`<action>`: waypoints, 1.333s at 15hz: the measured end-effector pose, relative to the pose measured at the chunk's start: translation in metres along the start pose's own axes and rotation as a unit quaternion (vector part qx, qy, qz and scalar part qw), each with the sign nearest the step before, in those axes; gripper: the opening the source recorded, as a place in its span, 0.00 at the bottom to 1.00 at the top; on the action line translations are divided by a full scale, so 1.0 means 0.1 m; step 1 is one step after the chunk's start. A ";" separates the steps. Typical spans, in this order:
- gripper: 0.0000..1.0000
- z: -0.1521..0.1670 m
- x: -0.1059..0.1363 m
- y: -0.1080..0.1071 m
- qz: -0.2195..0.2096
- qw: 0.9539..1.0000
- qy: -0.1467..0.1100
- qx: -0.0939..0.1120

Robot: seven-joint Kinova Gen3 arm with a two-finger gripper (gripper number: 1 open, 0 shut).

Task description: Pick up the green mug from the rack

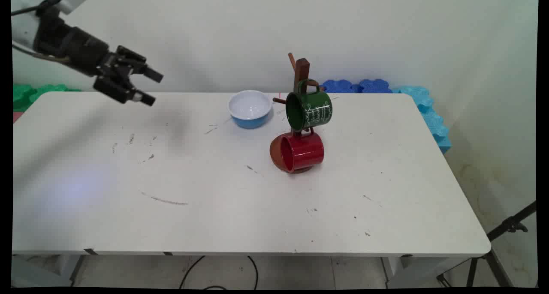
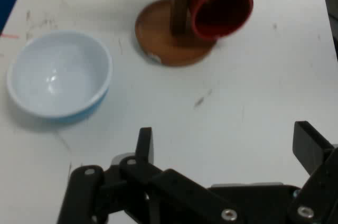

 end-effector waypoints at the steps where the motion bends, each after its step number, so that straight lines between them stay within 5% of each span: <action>1: 1.00 0.06 0.09 0.03 -0.005 1.000 0.004 0.004; 11: 1.00 0.98 1.15 0.60 -0.092 0.995 0.034 0.018; 20: 1.00 1.69 1.44 1.01 -0.173 0.983 0.059 0.028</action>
